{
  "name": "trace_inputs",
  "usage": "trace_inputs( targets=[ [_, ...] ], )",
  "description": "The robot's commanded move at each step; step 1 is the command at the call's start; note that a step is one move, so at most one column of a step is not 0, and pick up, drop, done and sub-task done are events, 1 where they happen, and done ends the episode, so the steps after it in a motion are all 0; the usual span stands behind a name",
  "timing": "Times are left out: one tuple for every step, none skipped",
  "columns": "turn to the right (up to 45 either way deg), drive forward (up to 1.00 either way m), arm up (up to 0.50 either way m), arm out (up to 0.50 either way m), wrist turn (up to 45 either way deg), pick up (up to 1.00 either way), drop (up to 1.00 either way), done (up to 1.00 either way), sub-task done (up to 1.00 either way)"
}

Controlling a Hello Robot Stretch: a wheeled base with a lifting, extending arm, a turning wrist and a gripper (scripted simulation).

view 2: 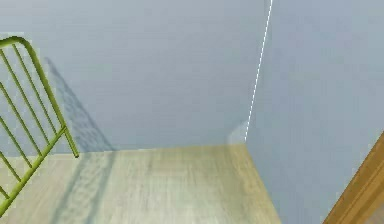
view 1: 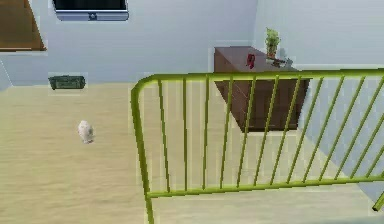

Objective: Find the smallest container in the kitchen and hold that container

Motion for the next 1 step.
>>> trace_inputs(
  targets=[
    [0.0, 0.2, 0.0, 0.0, 0.0, 0.0, 0.0, 0.0, 0.0]
  ],
)
